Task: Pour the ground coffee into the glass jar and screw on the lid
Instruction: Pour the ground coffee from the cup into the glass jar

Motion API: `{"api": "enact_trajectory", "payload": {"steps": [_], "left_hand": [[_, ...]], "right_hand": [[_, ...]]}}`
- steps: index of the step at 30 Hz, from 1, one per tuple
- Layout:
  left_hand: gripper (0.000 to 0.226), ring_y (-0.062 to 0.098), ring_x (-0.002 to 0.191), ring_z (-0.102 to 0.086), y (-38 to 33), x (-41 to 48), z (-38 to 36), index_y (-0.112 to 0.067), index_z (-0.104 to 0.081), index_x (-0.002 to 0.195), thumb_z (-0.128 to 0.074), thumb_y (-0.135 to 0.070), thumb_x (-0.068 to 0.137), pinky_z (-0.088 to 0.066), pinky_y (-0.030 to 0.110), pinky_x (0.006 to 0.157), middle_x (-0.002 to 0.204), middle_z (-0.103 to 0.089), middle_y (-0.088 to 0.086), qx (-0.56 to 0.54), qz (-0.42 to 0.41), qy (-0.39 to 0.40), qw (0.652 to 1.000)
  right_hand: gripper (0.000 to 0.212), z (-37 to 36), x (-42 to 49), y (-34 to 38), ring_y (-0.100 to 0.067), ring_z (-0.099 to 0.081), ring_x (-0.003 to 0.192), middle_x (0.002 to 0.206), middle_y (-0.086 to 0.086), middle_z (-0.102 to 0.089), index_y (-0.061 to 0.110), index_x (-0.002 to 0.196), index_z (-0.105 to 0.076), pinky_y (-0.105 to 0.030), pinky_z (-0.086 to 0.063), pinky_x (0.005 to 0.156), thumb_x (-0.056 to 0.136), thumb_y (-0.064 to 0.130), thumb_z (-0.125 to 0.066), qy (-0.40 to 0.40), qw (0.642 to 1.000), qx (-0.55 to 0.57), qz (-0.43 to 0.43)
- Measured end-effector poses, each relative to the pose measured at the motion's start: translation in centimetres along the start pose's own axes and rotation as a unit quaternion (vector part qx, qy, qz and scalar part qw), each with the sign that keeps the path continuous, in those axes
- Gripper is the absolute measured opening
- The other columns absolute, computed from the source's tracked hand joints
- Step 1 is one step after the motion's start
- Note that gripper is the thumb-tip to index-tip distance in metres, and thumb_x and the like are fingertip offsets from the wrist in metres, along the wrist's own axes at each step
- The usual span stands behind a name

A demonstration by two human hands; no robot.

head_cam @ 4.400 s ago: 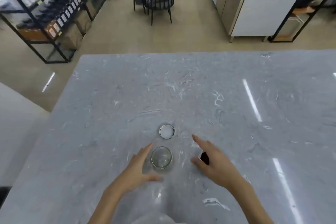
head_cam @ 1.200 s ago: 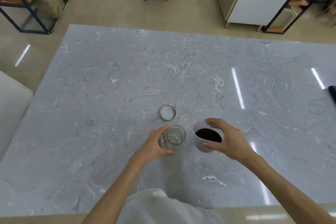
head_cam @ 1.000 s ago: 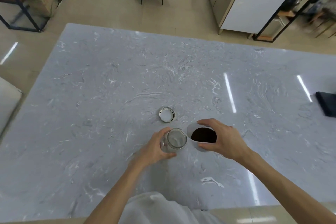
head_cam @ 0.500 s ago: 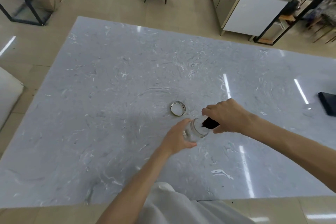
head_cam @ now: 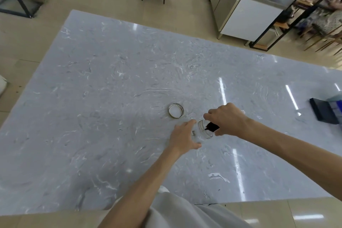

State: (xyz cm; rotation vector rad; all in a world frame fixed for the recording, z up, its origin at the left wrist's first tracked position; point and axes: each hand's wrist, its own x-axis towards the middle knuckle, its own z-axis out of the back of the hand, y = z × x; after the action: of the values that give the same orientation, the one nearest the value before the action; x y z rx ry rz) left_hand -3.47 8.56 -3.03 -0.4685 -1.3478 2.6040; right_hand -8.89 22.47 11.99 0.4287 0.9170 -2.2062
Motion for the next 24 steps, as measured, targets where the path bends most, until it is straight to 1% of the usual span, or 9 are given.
{"api": "enact_trajectory", "payload": {"steps": [3, 6, 10, 14, 18, 21, 24], "left_hand": [[0.086, 0.035, 0.118, -0.046, -0.5, 0.3, -0.1, -0.02, -0.041, 0.142, -0.084, -0.041, 0.071, -0.045, 0.043, 0.096, 0.131, -0.057, 0.004, 0.025, 0.002, 0.004, 1.0], [0.088, 0.035, 0.121, -0.047, -0.8, 0.6, 0.0, -0.019, -0.04, 0.144, -0.083, -0.042, 0.071, -0.045, 0.044, 0.098, 0.135, -0.055, 0.003, 0.041, 0.006, 0.009, 0.999], [0.086, 0.032, 0.118, -0.052, -1.0, 0.8, 0.0, -0.02, -0.041, 0.142, -0.082, -0.043, 0.071, -0.048, 0.043, 0.093, 0.128, -0.057, 0.004, 0.036, 0.013, 0.001, 0.999], [0.086, 0.033, 0.12, -0.05, -1.4, 1.2, 0.3, -0.018, -0.042, 0.142, -0.084, -0.043, 0.071, -0.047, 0.044, 0.095, 0.131, -0.056, 0.005, 0.017, 0.016, 0.003, 1.0], [0.086, 0.029, 0.115, -0.054, -2.7, 2.0, 1.2, -0.019, -0.043, 0.141, -0.084, -0.045, 0.07, -0.048, 0.04, 0.088, 0.125, -0.059, 0.003, -0.001, 0.011, -0.023, 1.0], [0.087, 0.028, 0.11, -0.056, -3.9, 2.9, 2.2, -0.021, -0.043, 0.139, -0.085, -0.047, 0.068, -0.048, 0.038, 0.084, 0.12, -0.06, 0.003, -0.016, 0.004, -0.035, 0.999], [0.094, 0.027, 0.116, -0.054, -5.2, 3.9, 3.2, -0.024, -0.039, 0.144, -0.084, -0.052, 0.067, -0.048, 0.039, 0.088, 0.131, -0.058, 0.001, -0.008, 0.002, -0.042, 0.999]], "right_hand": [[0.047, 0.1, 0.3, 0.0, -0.022, -0.068, 0.088, 0.105, 0.003, -0.063, 0.02, 0.122, -0.052, -0.031, -0.037, 0.06, 0.085, 0.043, -0.069, 0.012, 1.0, -0.014, 0.01], [0.042, 0.3, 0.6, 0.0, -0.021, -0.068, 0.088, 0.104, 0.004, -0.064, 0.02, 0.121, -0.053, -0.031, -0.035, 0.059, 0.087, 0.041, -0.067, 0.017, 0.999, -0.043, 0.018], [0.04, 0.7, 1.3, 0.1, -0.022, -0.069, 0.092, 0.107, 0.004, -0.063, 0.019, 0.121, -0.052, -0.031, -0.033, 0.059, 0.089, 0.039, -0.066, 0.022, 0.996, -0.077, 0.037], [0.044, 1.6, 1.5, -0.3, -0.02, -0.069, 0.093, 0.109, 0.005, -0.064, 0.021, 0.123, -0.052, -0.03, -0.033, 0.059, 0.088, 0.043, -0.068, 0.025, 0.993, -0.098, 0.055], [0.041, 3.1, 1.2, -1.8, -0.021, -0.069, 0.093, 0.107, 0.005, -0.064, 0.022, 0.123, -0.053, -0.032, -0.034, 0.058, 0.088, 0.04, -0.066, 0.009, 0.99, -0.133, 0.055], [0.042, 4.8, 0.8, -3.3, -0.02, -0.069, 0.093, 0.107, 0.006, -0.064, 0.023, 0.122, -0.053, -0.031, -0.032, 0.059, 0.087, 0.041, -0.067, 0.017, 0.989, -0.141, 0.043], [0.041, 6.5, 0.4, -4.7, -0.02, -0.068, 0.093, 0.107, 0.006, -0.065, 0.024, 0.122, -0.054, -0.03, -0.035, 0.061, 0.086, 0.041, -0.068, 0.02, 0.988, -0.149, 0.036]]}}
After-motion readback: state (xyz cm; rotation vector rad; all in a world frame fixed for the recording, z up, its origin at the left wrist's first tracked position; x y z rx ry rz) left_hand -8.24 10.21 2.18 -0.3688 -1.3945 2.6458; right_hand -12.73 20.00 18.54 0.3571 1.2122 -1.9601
